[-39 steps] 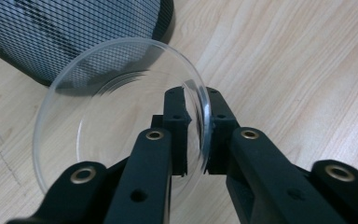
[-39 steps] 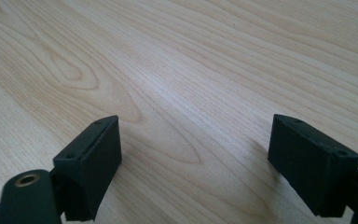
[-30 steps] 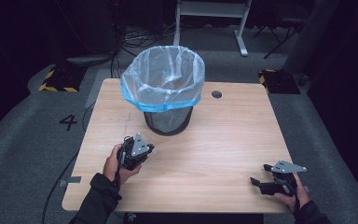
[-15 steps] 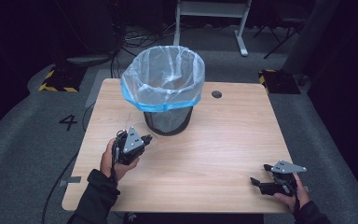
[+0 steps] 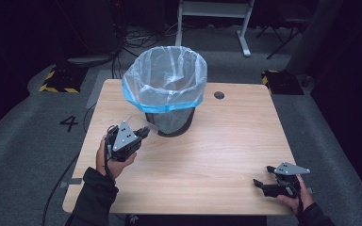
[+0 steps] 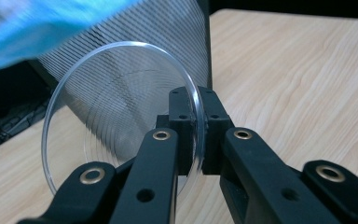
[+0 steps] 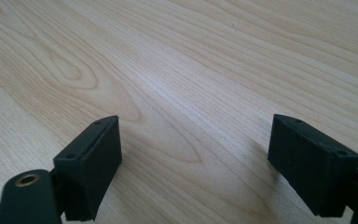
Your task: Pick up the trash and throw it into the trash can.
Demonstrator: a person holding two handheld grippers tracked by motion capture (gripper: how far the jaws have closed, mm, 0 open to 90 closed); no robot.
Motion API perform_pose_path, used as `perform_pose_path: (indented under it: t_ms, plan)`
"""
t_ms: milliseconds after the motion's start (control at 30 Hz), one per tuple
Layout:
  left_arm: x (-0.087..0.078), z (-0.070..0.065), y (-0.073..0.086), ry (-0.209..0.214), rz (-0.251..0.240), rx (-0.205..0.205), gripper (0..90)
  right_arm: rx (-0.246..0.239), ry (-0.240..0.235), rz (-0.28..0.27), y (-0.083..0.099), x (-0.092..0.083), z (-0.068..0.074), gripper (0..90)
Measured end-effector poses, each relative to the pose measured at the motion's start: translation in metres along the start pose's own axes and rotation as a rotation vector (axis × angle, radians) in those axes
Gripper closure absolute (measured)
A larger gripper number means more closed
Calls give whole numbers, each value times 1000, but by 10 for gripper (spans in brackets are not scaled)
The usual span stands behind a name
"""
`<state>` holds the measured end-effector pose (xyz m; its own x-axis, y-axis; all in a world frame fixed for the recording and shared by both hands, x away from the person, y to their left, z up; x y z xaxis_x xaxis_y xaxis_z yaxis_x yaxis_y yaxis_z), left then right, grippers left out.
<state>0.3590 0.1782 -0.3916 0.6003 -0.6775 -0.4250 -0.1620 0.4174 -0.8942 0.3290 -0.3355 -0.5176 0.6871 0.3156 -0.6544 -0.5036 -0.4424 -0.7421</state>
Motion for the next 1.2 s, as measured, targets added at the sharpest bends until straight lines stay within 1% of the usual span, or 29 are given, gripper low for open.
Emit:
perform_pose_path:
  t_ms: [33,67,200,300,400,433,567,633,700,767,800,833,867,933,1033,1067,1100,1133,1167,1200]
  plan:
    - [-2,-1,0,5,-3,2,863,0,-1,0,0,0,0,173]
    - [-5,-2,-1,-3,-13,9,863,4,-2,1,0,0,0,173]
    - [-10,-3,-3,-8,-32,3,863,11,-3,1,0,0,0,173]
    - [-18,-3,-7,-21,-51,19,864,5,-1,1,0,0,0,174]
    - [-28,-4,-16,-29,-84,22,865,11,-2,1,0,0,0,175]
    - [-28,-4,-16,-29,-84,22,865,11,-2,1,0,0,0,175]
    - [-32,-6,-26,-43,-124,31,865,11,-4,0,0,0,0,177]
    - [-35,-8,-32,-39,-152,37,865,5,-3,-2,0,0,0,179]
    - [-37,-9,-34,-34,-161,38,866,4,-2,-1,0,0,0,179]
    - [-41,-12,-38,-26,-198,34,866,7,-5,2,0,0,0,179]
    - [-43,-13,-40,-30,-209,37,866,7,-5,2,0,-1,1,179]
    - [-44,-15,-43,-32,-229,29,867,7,-3,0,0,-1,1,179]
    - [-46,-16,-46,-35,-246,30,867,7,-5,1,0,0,0,179]
    - [-48,-16,-49,-34,-254,36,867,8,-5,2,0,0,0,179]
    - [-52,-17,-53,-16,-277,24,867,8,-6,2,0,0,0,179]
    - [-56,-18,-54,-10,-272,40,867,7,-5,2,0,0,0,179]
    - [-56,-18,-54,-10,-272,40,867,7,-5,2,0,0,0,179]
    - [-60,-17,-53,-13,-229,82,867,7,-5,2,0,-1,0,179]
    - [-60,-18,-54,-22,-234,83,867,7,-5,1,0,0,0,179]
    - [-61,-18,-54,-23,-247,81,867,7,-5,1,0,0,0,179]
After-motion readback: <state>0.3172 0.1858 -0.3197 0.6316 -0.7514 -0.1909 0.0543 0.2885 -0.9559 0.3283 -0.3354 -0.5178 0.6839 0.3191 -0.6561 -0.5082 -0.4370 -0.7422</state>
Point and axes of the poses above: each handheld gripper's, and its own axes: x roughly forward along the jaws, y roughly out of its underside, z roughly to its left, the point moved 2 cm from there along x, roughly forward along the jaws, and after that the axes turned 10 degrees about y, right-handed, at the moved point
